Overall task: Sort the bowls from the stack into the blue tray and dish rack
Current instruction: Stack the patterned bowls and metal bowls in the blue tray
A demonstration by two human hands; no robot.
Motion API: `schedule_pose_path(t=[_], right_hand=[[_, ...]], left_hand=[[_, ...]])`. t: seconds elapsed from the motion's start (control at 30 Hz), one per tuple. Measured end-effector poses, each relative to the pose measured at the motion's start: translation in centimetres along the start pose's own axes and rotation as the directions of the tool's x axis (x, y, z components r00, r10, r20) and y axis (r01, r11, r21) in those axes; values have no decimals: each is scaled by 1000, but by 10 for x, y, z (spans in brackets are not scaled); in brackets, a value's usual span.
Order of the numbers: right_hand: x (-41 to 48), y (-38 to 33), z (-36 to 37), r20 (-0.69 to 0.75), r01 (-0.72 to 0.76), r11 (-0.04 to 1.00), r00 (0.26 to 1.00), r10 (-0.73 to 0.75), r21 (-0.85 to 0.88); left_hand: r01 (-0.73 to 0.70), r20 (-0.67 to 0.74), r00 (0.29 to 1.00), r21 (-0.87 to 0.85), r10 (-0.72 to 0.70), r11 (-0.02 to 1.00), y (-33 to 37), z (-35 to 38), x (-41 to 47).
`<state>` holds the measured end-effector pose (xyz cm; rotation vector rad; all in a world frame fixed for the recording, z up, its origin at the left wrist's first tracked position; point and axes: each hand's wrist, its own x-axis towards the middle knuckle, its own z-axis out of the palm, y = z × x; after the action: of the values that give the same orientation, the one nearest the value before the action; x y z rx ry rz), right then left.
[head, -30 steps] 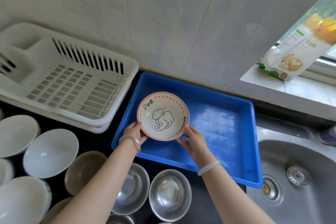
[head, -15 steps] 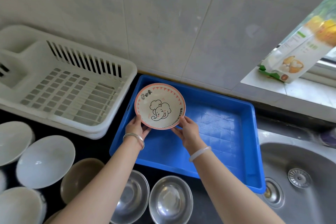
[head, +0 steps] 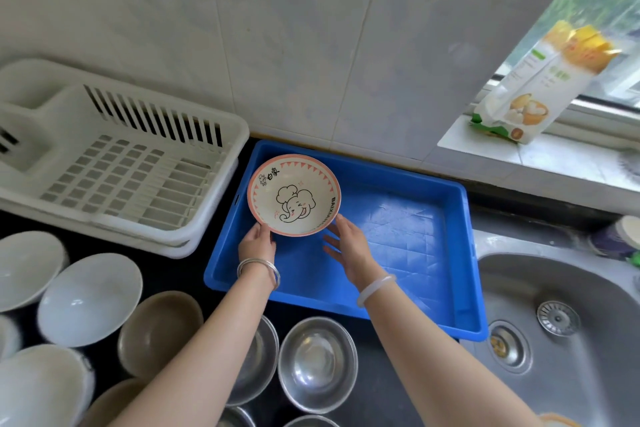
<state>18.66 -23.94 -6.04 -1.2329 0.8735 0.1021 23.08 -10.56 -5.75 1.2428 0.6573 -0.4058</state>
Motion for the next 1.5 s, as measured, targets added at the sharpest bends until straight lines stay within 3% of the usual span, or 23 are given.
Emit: schedule_pose_path(t=[0.3,0.47,0.6,0.73,0.8,0.87,1.07,1.23,1.5], right_hand=[[-73,4,-70,-86,164,977,981,-176,-133],[-137,33,-152,-185,195,891,939,-290,-410],[-189,66,-227,-316,101,765,871,-377,-636],[-231,102,-292,-445,-92,661,807,-389,-745],[-247,118,-314,-461,-132,627,793,-397,-768],[-258,132,-329,-490,-145,658,786,-377,-739],[-278,164,-348,-598,-134,856,768,-229,-500],[-279,168,-347,-639,-89,879,721,-268,-469],[-259,133,-316,-611,95,926,727,-315,-365]], left_hand=[[14,231,972,109,-39,994,-31,9,-100],[-14,413,902,326,-129,945,-77,30,-168],[-186,531,829,560,-177,808,-125,48,-215],[-422,644,729,690,-233,587,-174,61,-249],[-429,640,711,723,-291,541,-194,64,-260],[-406,617,712,752,-336,520,-213,66,-267],[-142,528,717,750,-455,646,-243,69,-279],[-129,517,755,720,-403,682,-244,71,-282],[-150,538,790,634,-293,759,-189,62,-258]])
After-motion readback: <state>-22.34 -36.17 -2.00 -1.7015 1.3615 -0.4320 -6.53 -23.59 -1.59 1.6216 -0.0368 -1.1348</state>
